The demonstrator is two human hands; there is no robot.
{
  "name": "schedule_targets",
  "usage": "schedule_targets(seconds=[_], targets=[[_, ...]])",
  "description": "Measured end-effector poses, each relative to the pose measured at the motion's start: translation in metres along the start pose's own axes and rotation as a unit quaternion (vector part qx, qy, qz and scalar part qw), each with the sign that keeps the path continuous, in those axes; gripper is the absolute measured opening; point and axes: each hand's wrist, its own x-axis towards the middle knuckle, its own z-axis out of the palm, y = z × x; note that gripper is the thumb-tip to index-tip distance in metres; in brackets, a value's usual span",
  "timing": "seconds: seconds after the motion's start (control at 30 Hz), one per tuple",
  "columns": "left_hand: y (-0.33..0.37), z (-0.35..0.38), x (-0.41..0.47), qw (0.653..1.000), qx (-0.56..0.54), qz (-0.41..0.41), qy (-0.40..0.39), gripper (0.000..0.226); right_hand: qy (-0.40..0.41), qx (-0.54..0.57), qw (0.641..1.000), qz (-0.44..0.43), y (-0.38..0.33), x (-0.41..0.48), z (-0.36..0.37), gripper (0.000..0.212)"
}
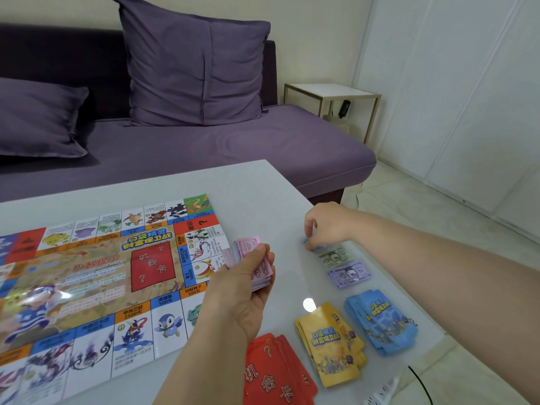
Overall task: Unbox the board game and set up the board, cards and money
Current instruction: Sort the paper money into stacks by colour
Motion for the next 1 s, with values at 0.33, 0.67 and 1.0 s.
schedule_targets(seconds=[0.33, 0.67, 1.0], targets=[[0.001, -0.002, -0.005, 1.000, 0.017, -0.002, 0.005, 0.012, 0.054, 0.046, 0.997, 0.017, 0.003, -0.008, -0.002, 0.032], [-0.001, -0.001, -0.017, 0.997, 0.066, -0.011, -0.034, 0.013, -0.048, 0.415, 0.908, -0.027, -0.054, -0.058, -0.006, 0.022], [0.002, -0.002, -0.017, 0.999, 0.031, -0.026, -0.033, 0.011, -0.042, 0.433, 0.900, -0.002, -0.042, -0.046, -0.016, 0.002]])
